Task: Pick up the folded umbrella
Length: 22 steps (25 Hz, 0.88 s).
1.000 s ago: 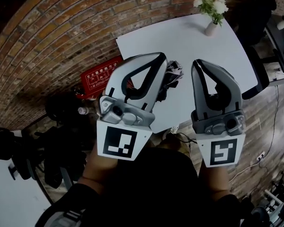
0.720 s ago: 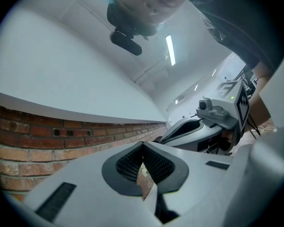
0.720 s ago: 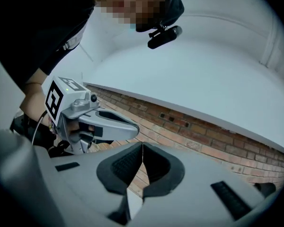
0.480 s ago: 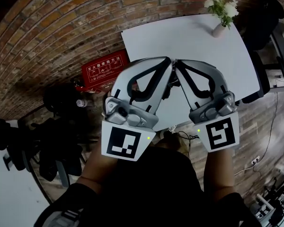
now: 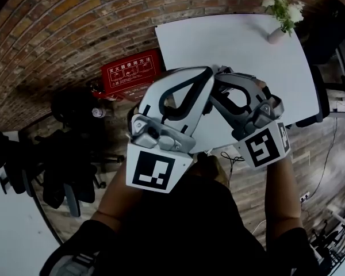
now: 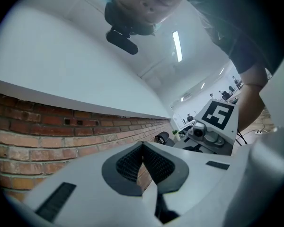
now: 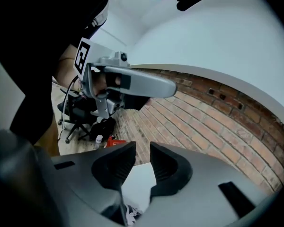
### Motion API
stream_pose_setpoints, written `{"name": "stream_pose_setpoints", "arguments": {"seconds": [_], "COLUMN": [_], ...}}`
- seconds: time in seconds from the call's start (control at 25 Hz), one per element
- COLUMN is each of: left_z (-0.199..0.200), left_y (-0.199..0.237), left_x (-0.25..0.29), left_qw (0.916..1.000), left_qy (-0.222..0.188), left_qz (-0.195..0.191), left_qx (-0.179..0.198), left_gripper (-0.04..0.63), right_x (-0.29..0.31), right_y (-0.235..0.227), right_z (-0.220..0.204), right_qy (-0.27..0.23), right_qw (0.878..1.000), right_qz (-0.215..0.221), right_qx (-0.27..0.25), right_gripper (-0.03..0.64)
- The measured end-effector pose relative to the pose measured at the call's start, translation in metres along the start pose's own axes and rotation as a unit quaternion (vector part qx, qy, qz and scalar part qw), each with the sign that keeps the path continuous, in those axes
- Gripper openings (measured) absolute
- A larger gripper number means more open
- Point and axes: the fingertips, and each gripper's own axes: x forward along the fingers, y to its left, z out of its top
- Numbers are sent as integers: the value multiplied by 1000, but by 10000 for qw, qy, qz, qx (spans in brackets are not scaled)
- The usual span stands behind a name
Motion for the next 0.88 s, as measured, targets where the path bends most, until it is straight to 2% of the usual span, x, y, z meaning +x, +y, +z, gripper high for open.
{"name": "stream_pose_setpoints", "arguments": {"seconds": [0.16,0.4,0.64,0.88], "left_z": [-6,-16,-25,-33], "left_y": [3,8,11,17], "left_x": [-5,-10,-14,-19], "left_qw": [9999,9996,9985,9974], "left_qy": [70,150,195,294], "left_qz": [57,182,280,423], "left_qx": [-48,-158,-419,-497], "left_gripper": [12,12,12,12], "right_x": [14,28,40,51], "right_y": [24,55,83,105], "right_z": [-18,-40,-69,-100], "right_qy": [243,527,777,1127], "right_qw": [9972,9861,9664,9439], "right_qz": [687,1534,2397,2993], "right_qx": [-175,-358,-501,-826], "right_gripper": [130,144,169,200]}}
